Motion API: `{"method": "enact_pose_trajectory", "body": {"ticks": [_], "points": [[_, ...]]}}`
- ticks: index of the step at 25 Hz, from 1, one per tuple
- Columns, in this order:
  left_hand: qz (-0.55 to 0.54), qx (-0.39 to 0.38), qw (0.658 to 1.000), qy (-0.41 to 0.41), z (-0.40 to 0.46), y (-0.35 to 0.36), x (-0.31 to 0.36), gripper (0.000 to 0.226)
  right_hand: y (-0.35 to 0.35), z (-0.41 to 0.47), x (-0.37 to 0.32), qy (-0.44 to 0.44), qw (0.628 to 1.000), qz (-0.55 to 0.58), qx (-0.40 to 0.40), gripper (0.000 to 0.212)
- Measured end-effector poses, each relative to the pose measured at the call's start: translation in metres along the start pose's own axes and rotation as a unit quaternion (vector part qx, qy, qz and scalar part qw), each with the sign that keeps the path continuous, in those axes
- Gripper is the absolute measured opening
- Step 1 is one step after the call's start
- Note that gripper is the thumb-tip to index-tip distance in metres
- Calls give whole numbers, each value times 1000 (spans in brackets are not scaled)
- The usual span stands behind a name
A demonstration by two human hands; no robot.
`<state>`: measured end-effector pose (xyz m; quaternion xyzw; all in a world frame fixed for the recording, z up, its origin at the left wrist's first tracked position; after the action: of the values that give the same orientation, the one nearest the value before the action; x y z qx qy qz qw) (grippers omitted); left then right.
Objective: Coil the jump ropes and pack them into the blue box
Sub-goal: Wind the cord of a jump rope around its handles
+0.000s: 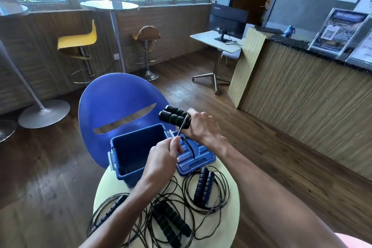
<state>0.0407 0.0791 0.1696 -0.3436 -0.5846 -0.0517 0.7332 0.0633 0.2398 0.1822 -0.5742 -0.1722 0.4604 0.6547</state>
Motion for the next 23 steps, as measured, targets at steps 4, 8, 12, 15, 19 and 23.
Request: {"method": "enact_pose_trajectory", "body": {"ticks": [4,8,12,15,19,23], "points": [[267,-30,954,132,-7,3,-29,17,-10,0,2,17,999,44,-22,46],[61,-25,996,58,11,-1,-51,30,-21,-5,-11,-20,995,77,-58,44],[-51,-34,997,37,27,0,-44,41,-28,-7,-25,-21,990,119,-77,52],[166,-8,979,116,14,-12,-29,52,-35,6,-15,14,1000,-3,-13,40],[419,14,892,171,5,-25,19,66,-27,0,2,62,996,-62,-10,34],[474,86,853,203,2,-24,31,77,-30,8,-6,56,998,-10,-2,34]]}}
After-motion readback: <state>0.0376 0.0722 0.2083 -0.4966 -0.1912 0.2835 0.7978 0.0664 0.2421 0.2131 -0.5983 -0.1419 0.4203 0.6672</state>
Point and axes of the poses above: each hand's wrist, its own z-axis towards the middle knuckle, its own y-axis out of the palm, x = y × z, the point moved 4 cm from there along z, towards the middle knuckle, and after that the axes turned 7 degrees about x, right-handed, at the moved point
